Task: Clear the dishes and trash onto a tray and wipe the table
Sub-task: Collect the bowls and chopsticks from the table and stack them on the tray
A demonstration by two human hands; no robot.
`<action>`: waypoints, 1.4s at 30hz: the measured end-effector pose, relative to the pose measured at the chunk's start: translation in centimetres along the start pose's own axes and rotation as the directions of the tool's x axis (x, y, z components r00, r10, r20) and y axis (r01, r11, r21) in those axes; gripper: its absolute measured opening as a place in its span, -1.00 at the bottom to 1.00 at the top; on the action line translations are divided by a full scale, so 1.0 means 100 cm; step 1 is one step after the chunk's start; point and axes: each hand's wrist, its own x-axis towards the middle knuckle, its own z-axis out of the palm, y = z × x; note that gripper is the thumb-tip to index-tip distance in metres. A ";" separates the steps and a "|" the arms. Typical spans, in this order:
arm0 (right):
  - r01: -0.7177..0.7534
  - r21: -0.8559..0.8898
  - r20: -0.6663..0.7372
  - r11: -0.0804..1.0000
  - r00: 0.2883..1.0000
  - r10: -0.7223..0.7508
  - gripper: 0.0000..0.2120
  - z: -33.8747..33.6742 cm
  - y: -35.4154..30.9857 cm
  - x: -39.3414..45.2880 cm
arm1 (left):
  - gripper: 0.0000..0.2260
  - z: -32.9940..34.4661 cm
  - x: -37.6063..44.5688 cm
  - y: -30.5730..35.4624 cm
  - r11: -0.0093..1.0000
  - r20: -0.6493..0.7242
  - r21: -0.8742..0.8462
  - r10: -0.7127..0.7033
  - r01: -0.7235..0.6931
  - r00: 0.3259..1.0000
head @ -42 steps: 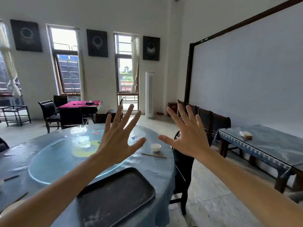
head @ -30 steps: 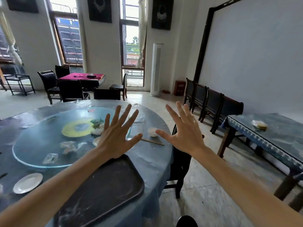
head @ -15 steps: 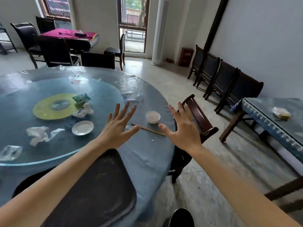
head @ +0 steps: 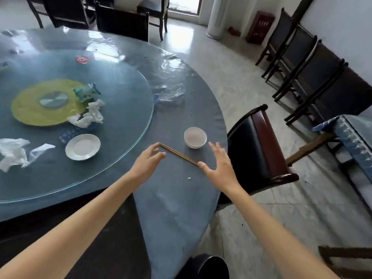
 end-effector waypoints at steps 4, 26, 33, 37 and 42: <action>-0.271 0.291 0.083 0.918 0.963 0.258 -0.26 0.006 0.027 0.066 | -0.93 0.022 0.053 -0.001 0.887 -0.052 -0.341 -0.348 0.311 0.936; -0.702 0.574 0.497 0.421 0.708 0.502 -0.68 0.052 0.102 0.221 | -0.56 0.126 0.199 -0.032 0.726 -0.573 -0.106 -0.603 0.680 0.555; -0.683 0.592 0.493 0.429 0.727 0.478 -0.70 0.056 0.108 0.226 | -0.90 0.139 0.218 -0.029 0.694 -0.575 -0.035 -0.602 0.719 0.553; -0.674 0.618 0.481 0.405 0.731 0.483 -0.70 0.059 0.106 0.226 | -0.94 0.142 0.220 -0.029 0.699 -0.554 0.007 -0.593 0.715 0.585; -0.661 0.654 0.469 0.369 0.736 0.488 -0.75 0.061 0.105 0.226 | -0.84 0.138 0.218 -0.035 0.762 -0.574 -0.008 -0.534 0.648 0.621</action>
